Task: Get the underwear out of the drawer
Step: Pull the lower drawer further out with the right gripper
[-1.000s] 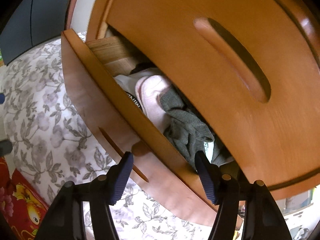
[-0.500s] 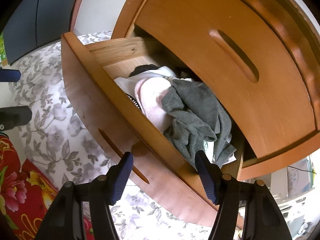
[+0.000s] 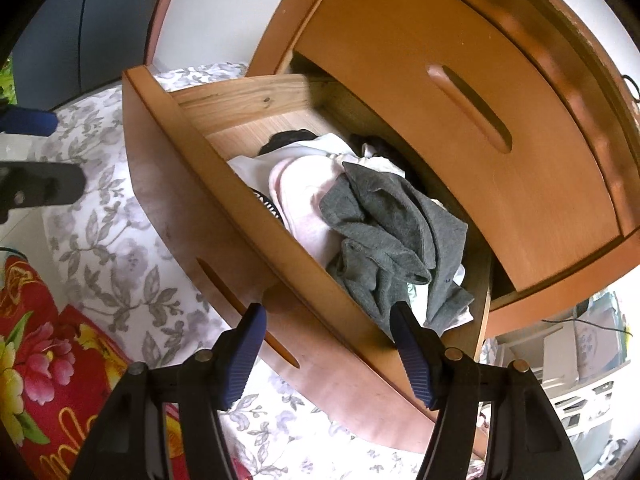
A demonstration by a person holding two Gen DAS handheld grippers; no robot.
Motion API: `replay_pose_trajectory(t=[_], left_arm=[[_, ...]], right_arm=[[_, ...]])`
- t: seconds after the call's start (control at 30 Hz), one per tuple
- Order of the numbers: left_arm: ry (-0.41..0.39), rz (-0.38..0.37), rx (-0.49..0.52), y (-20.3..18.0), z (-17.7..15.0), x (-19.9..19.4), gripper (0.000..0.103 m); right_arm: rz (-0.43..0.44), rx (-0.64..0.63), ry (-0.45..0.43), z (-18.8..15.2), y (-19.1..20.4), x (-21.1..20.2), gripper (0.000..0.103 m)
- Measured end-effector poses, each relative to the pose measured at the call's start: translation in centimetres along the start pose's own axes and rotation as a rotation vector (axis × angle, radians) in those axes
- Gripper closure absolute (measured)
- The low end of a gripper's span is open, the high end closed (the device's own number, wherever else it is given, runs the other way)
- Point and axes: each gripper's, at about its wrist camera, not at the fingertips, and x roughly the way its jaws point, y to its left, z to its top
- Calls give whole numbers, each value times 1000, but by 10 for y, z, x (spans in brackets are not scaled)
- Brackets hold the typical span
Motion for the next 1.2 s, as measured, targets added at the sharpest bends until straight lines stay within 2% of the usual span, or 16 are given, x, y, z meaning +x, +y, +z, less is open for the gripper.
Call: replay_pose_trajectory(t=[0.1, 0.2, 0.53, 0.67, 0.87, 1.07, 1.2], left_arm=[[-5, -3, 8, -2, -1, -4, 0], [-9, -4, 12, -3, -2, -8, 0], [-26, 7, 4, 1, -3, -18, 0], [-34, 12, 4, 1, -3, -21, 0], [-54, 19, 6, -1, 0, -29, 0], [-97, 28, 20, -10, 7, -44, 0], [-120, 43, 19, -16, 9, -50, 0]], right_arm=[[21, 13, -14, -4, 2, -9, 36], [-2, 14, -6, -2, 5, -9, 35], [10, 44, -15, -2, 2, -10, 32], [34, 78, -11, -1, -5, -11, 32], [9, 145, -68, -3, -19, -34, 28], [16, 346, -123, -20, -47, -70, 27], [34, 524, -128, -46, -61, -81, 26]])
